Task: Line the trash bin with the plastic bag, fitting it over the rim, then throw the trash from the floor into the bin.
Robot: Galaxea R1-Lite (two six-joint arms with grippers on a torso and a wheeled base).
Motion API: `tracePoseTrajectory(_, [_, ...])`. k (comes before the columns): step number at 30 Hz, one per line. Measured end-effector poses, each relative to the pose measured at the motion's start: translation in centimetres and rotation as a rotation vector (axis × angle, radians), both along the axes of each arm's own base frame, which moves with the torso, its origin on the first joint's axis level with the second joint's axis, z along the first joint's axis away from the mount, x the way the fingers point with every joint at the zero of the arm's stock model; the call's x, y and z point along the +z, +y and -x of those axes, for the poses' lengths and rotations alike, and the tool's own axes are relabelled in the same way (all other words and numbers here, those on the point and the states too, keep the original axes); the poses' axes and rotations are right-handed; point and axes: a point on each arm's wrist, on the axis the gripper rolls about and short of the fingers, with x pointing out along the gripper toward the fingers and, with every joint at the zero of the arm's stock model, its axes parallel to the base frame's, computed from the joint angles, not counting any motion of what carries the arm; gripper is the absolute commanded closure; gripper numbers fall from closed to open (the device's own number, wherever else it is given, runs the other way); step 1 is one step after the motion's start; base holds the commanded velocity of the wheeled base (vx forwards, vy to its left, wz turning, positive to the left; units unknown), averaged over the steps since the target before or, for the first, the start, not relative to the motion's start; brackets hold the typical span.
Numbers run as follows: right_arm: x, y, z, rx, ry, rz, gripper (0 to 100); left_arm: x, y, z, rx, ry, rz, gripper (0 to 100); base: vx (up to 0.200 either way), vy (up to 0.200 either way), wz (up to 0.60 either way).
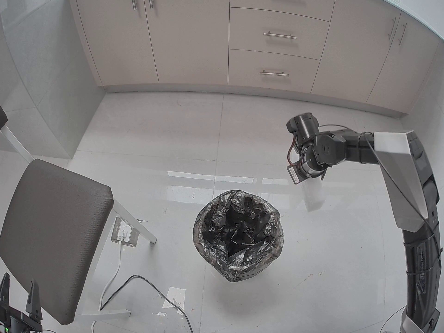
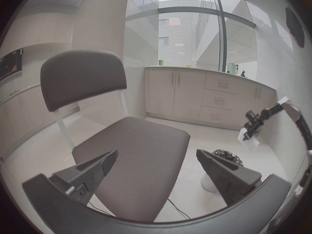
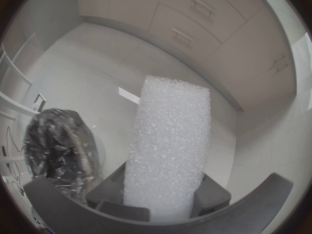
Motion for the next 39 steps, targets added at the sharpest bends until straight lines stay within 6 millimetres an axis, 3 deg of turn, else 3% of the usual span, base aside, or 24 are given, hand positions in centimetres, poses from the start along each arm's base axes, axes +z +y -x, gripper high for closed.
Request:
tracePoseTrajectory(7, [5.1,2.7,3.4,0.07,-0.048,0.007,100,-0.1,0.0,-0.1,0.022,-0.009,-0.024,0,0.0,0.0,0.0])
tracePoseTrajectory(12, [6.5,4.2,4.9,0.114,-0.053,0.006,100,-0.2,-0.2,-0.2,-0.069,-0.008,-0.016,0,0.0,0.0,0.0])
tracePoseTrajectory(16, [6.7,6.6,6.5,0.175,-0.048,0.006,100,-0.3,-0.2,-0.2,-0.097,-0.002,-0.026,0,0.0,0.0,0.0])
tracePoseTrajectory(27, [3.9,12.6,9.5,0.315,0.006,0.031,100,-0.3,-0.3,-0.2,-0.122,0.003,-0.043,0,0.0,0.0,0.0])
tracePoseTrajectory(39, [-1.7,15.5,9.9,0.33,0.091,0.046,100,-0.3,-0.3,-0.2,-0.131,0.0,-0.037,0,0.0,0.0,0.0])
